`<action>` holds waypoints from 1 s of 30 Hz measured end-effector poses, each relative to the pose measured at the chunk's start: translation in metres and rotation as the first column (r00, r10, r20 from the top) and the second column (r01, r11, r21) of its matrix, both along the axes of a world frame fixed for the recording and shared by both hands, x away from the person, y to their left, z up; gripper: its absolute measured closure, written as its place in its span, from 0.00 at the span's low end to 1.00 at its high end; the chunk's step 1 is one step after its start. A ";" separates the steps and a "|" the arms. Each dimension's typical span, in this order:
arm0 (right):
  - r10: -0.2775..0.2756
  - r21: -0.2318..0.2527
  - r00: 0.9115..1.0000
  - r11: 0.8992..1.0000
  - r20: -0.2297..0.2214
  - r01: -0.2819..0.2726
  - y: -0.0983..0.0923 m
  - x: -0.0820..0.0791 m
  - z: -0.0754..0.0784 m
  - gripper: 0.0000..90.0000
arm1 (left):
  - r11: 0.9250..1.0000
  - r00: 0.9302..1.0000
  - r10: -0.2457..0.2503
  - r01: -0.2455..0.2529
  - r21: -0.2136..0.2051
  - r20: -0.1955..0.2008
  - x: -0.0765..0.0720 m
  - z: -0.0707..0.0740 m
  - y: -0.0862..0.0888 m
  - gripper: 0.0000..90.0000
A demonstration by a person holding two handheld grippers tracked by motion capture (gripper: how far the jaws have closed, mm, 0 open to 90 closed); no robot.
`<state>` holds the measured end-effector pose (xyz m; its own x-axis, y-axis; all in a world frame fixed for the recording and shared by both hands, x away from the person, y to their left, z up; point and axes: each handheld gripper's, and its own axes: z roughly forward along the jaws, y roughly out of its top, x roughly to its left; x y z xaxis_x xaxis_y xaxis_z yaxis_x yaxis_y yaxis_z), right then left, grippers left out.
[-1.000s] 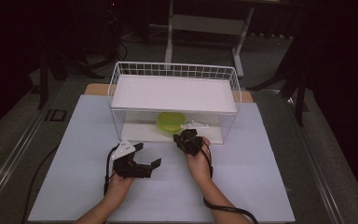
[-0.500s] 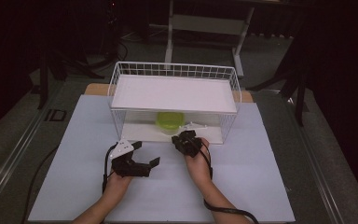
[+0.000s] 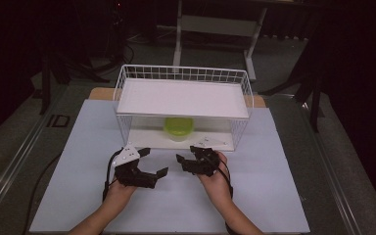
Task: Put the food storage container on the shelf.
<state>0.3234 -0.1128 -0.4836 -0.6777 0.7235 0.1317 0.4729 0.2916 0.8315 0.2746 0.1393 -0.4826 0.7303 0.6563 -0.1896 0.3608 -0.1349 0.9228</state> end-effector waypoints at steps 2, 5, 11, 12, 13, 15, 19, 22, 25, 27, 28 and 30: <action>0.040 0.004 0.999 0.999 0.000 -0.040 0.000 -0.004 0.002 0.21 | 1.000 1.000 -0.006 0.006 0.005 0.013 -0.004 0.003 0.002 0.02; 0.046 0.038 0.999 0.998 0.009 -0.047 -0.002 -0.011 0.005 0.17 | 1.000 1.000 -0.018 0.018 0.007 0.015 -0.009 0.007 0.005 0.02; 0.047 0.042 0.998 0.998 0.031 -0.048 -0.008 -0.018 0.009 0.17 | 0.999 0.999 -0.039 0.039 0.005 0.001 -0.017 0.010 0.011 0.02; 0.047 0.043 0.998 0.998 0.031 -0.048 -0.009 -0.019 0.009 0.17 | 0.999 0.999 -0.043 0.043 0.006 0.001 -0.018 0.010 0.012 0.02; 0.046 0.047 0.999 0.998 0.029 -0.047 -0.010 -0.020 0.009 0.17 | 0.999 0.999 -0.047 0.047 0.007 0.000 -0.020 0.010 0.013 0.02; 0.047 0.039 0.998 0.998 0.033 -0.048 -0.013 -0.022 0.009 0.17 | 0.999 0.999 -0.052 0.052 0.009 -0.002 -0.022 0.010 0.015 0.02; 0.050 0.030 0.998 0.998 0.032 -0.051 -0.019 -0.026 0.007 0.17 | 0.998 0.998 -0.061 0.061 0.015 -0.002 -0.027 0.010 0.021 0.02; 0.057 0.027 0.998 0.998 0.031 -0.058 -0.024 -0.029 0.007 0.17 | 0.998 0.998 -0.059 0.059 0.014 -0.006 -0.029 0.009 0.026 0.02; 0.058 0.035 0.998 0.998 0.033 -0.060 -0.030 -0.034 0.009 0.17 | 0.998 0.998 -0.058 0.058 0.011 -0.014 -0.033 0.007 0.030 0.02; 0.055 0.046 0.998 0.997 0.034 -0.057 -0.034 -0.037 0.010 0.17 | 0.998 0.998 -0.057 0.058 0.014 -0.016 -0.035 0.006 0.033 0.02; 0.056 0.049 0.998 0.997 0.032 -0.058 -0.036 -0.039 0.011 0.17 | 0.998 0.998 -0.058 0.059 0.012 -0.013 -0.036 0.006 0.034 0.02; 0.060 0.042 0.998 0.997 0.037 -0.061 -0.040 -0.042 0.011 0.17 | 0.998 0.998 -0.058 0.058 0.019 -0.011 -0.038 0.006 0.037 0.02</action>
<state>0.2811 -0.1530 -0.4730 -0.7248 0.6753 0.1364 0.4250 0.2826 0.8599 0.2367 0.1764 -0.4765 0.7655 0.6163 -0.1848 0.3612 -0.1739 0.9161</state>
